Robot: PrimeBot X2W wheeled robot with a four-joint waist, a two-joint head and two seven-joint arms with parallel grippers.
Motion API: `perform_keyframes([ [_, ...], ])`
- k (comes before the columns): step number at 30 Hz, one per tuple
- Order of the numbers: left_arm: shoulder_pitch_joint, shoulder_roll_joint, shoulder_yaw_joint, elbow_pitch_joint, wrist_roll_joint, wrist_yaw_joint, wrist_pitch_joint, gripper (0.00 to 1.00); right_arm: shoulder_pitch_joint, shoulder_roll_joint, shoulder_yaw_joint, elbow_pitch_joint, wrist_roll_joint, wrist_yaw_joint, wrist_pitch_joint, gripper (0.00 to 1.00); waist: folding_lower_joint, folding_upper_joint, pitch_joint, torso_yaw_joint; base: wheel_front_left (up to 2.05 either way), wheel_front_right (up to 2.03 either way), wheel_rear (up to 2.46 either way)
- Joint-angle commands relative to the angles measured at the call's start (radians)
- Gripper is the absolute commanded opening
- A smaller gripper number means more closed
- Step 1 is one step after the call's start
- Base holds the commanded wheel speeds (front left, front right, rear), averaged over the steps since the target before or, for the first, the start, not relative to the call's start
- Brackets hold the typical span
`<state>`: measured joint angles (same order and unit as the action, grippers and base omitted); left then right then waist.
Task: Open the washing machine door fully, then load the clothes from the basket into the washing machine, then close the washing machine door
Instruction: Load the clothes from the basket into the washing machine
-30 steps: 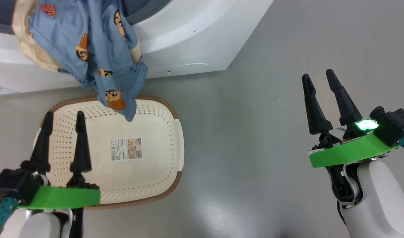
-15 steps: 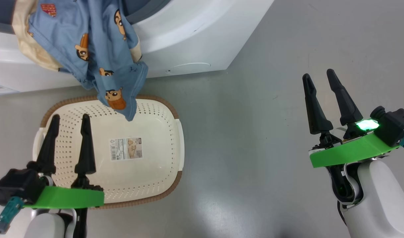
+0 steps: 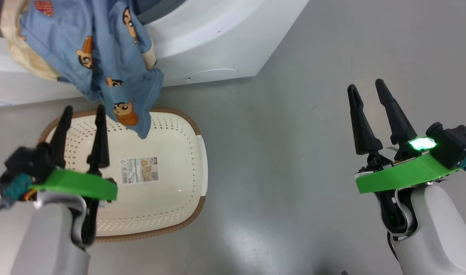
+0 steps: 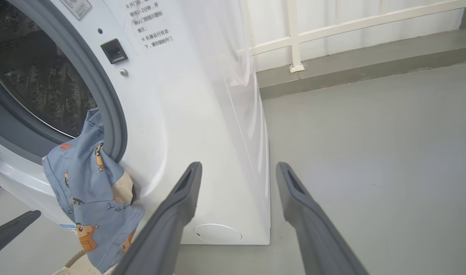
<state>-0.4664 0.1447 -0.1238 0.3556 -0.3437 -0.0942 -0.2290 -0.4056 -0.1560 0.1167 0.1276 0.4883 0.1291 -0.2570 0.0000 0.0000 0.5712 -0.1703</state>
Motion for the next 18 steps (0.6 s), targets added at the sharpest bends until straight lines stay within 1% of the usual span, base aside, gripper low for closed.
perform_keyframes([
  [1, -0.03, 0.03, 0.024, 0.014, -0.007, -0.011, 0.001, 1.0, 0.013, 0.003, 0.019, -0.025, 0.0, 0.002, -0.005, 1.0, 0.0, 0.0, 0.004, -0.007, 0.0, 0.0, 0.0],
  [10, -0.222, 0.053, 0.004, 0.266, -0.029, -0.027, -0.01, 1.0, 0.005, 0.01, 0.017, -0.03, 0.001, 0.002, -0.005, 1.0, 0.0, 0.0, 0.024, -0.027, 0.0, 0.0, 0.0],
  [18, -0.36, 0.056, -0.05, 0.442, -0.055, -0.035, -0.022, 1.0, -0.001, 0.015, 0.016, -0.034, 0.0, 0.002, -0.005, 1.0, 0.0, 0.0, 0.043, -0.035, 0.0, 0.0, 0.0],
])
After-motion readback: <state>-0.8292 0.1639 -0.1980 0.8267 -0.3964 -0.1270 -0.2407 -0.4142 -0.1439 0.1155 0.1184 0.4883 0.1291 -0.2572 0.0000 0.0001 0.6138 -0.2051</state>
